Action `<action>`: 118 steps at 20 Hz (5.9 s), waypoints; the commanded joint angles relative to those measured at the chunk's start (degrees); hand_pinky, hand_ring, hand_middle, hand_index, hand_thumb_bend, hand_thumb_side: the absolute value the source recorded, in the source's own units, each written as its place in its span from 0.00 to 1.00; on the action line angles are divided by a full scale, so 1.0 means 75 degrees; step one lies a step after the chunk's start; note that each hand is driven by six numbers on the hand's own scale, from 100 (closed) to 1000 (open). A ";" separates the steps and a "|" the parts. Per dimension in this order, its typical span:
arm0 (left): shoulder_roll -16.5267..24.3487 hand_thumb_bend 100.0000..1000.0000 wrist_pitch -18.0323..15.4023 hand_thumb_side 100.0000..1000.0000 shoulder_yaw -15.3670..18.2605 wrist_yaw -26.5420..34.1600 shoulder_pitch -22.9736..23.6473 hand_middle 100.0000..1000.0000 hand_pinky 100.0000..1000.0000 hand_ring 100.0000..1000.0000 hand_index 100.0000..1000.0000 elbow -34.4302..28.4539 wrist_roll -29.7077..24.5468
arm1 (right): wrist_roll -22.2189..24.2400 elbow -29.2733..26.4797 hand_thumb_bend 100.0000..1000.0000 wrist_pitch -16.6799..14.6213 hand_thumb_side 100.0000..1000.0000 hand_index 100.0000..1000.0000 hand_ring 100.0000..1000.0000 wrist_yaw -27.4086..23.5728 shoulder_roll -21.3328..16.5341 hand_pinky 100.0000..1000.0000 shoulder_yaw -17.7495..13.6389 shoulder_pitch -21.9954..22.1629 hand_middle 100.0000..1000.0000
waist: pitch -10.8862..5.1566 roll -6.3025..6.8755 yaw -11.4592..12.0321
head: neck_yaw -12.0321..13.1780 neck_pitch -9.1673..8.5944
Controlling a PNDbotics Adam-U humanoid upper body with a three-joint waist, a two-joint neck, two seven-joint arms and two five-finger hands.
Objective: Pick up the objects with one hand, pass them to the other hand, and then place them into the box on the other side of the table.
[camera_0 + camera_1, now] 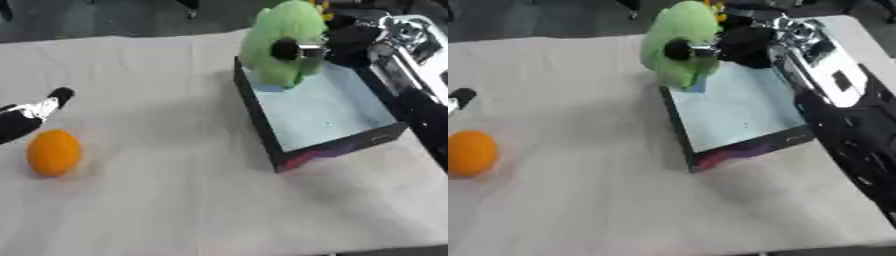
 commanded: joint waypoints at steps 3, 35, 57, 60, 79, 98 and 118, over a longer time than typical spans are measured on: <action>0.0304 0.75 0.0126 0.41 0.0234 0.0395 -0.0089 0.64 0.83 0.60 0.77 -0.0177 0.0283 | 0.0236 -0.0111 0.36 -0.0564 0.17 0.54 0.81 -0.0056 -0.0682 0.91 -0.0449 0.0207 0.59 | -0.0284 0.0020 -0.0006 | -0.0057 0.0029; 0.0971 0.68 0.0304 0.43 0.0668 0.1862 0.0062 0.64 0.85 0.60 0.77 -0.0526 0.0518 | 0.0744 0.2752 0.30 -0.3530 0.00 0.76 0.92 0.2070 -0.0925 0.94 -0.0531 0.0349 0.81 | -0.0134 0.0054 0.0132 | -0.0671 -0.0063; 0.0986 0.67 0.0302 0.44 0.0659 0.1860 0.0115 0.65 0.87 0.60 0.77 -0.0511 0.0471 | 0.0659 0.2448 0.59 -0.5235 0.20 1.00 1.00 0.2720 -0.0904 1.00 -0.0733 0.0255 1.00 | -0.0121 0.0069 0.0062 | -0.0439 0.0011; 0.1076 0.67 0.0237 0.44 0.0563 0.1901 0.0060 0.65 0.86 0.61 0.77 -0.0486 0.0212 | 0.0289 0.2242 0.51 -0.4874 0.31 1.00 1.00 0.2342 -0.0868 1.00 -0.0848 0.0334 1.00 | -0.0125 0.0092 0.0035 | -0.0179 -0.0020; 0.2574 0.77 -0.0758 0.31 -0.1859 0.4178 -0.1241 0.72 0.91 0.75 0.82 0.0752 -0.2188 | -0.0490 0.0494 0.54 -0.3128 0.25 1.00 1.00 0.0021 -0.0975 1.00 -0.1175 0.0554 1.00 | -0.0218 0.0244 -0.0145 | 0.0639 -0.0114; 0.2607 0.73 0.0295 0.15 -0.2560 0.4451 -0.1979 0.77 0.91 0.84 0.82 0.2000 -0.4595 | -0.0772 0.0231 0.55 -0.2921 0.24 1.00 1.00 -0.0155 -0.0944 1.00 -0.1152 0.0588 1.00 | -0.0223 0.0277 -0.0189 | 0.0651 -0.0124; 0.2419 0.63 -0.0544 0.01 -0.0967 0.1714 -0.2277 0.79 0.90 0.86 0.79 0.2912 -0.9234 | -0.0756 0.0167 0.55 -0.2934 0.24 1.00 1.00 -0.0093 -0.0912 1.00 -0.1177 0.0740 1.00 | -0.0221 0.0256 -0.0141 | 0.0639 -0.0163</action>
